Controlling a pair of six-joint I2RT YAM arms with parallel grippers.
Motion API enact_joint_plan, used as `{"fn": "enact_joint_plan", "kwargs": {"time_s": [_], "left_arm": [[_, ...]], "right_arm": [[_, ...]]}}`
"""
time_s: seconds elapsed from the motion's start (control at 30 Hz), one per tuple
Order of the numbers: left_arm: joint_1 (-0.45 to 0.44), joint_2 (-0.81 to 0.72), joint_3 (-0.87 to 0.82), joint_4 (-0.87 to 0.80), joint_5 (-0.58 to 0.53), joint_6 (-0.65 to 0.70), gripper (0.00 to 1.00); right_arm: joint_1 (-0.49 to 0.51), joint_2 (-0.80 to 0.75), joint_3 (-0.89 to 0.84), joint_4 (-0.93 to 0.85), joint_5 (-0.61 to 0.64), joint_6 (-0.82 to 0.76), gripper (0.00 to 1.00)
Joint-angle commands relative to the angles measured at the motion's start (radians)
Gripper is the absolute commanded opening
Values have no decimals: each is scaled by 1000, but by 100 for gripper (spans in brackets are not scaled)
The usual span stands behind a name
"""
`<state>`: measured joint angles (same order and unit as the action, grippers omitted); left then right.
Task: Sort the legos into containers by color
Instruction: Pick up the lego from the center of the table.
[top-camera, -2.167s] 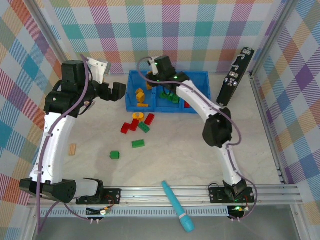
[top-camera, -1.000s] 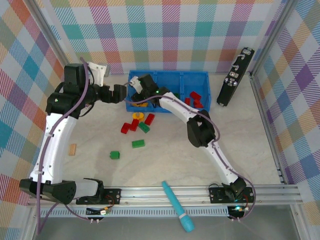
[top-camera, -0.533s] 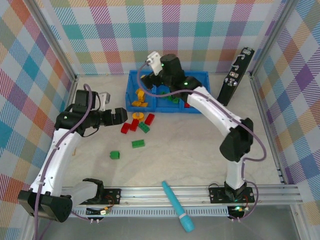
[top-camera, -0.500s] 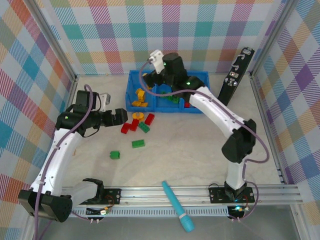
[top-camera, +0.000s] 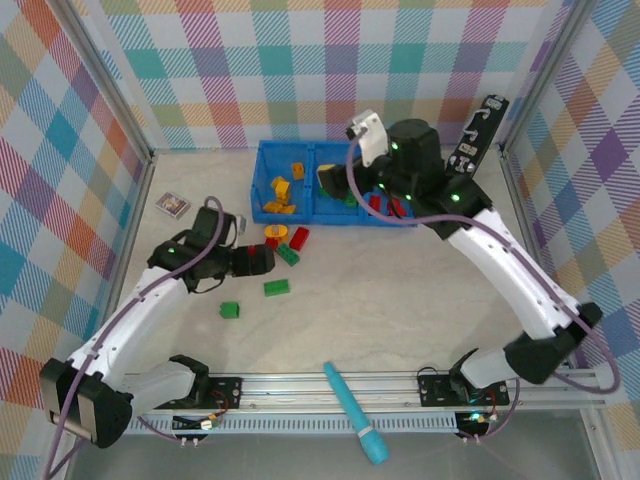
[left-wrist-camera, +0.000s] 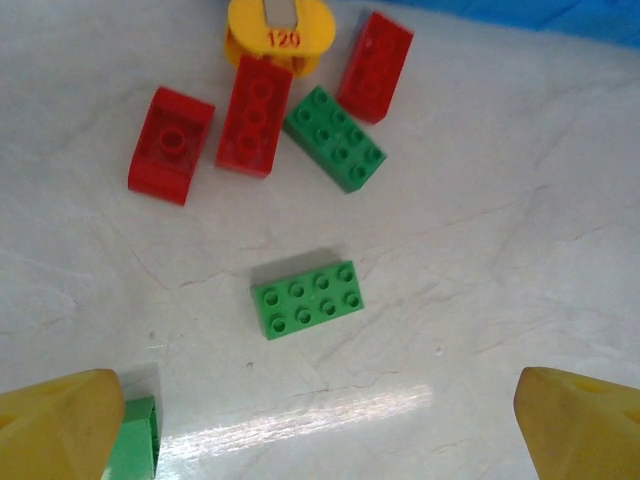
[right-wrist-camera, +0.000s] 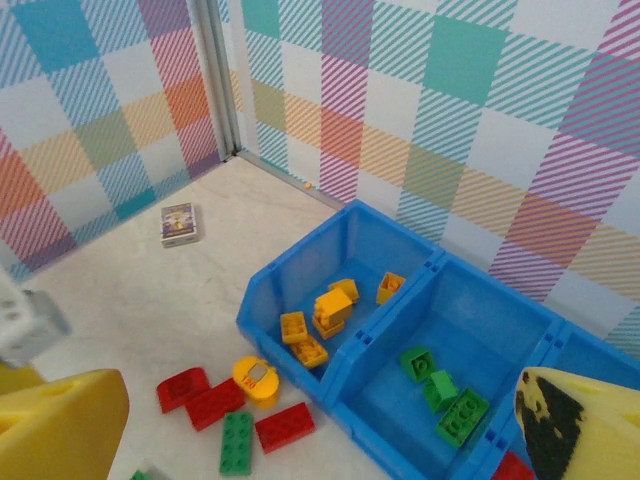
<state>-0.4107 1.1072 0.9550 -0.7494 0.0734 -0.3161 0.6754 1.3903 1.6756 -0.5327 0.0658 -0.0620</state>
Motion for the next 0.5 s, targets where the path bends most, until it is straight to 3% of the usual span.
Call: {"fn": "enact_joint_plan", "kwargs": {"time_s": [0.0, 0.3, 0.47], "left_arm": [[-63, 37, -61, 94, -122, -97, 100], [-251, 273, -68, 232, -319, -219, 99], [-282, 416, -37, 280, -358, -279, 98]], "right_arm": [[2, -96, -85, -38, 1, 27, 99], [-1, -236, -271, -58, 54, 26, 99], [0, -304, -400, -11, 68, 32, 99]]}}
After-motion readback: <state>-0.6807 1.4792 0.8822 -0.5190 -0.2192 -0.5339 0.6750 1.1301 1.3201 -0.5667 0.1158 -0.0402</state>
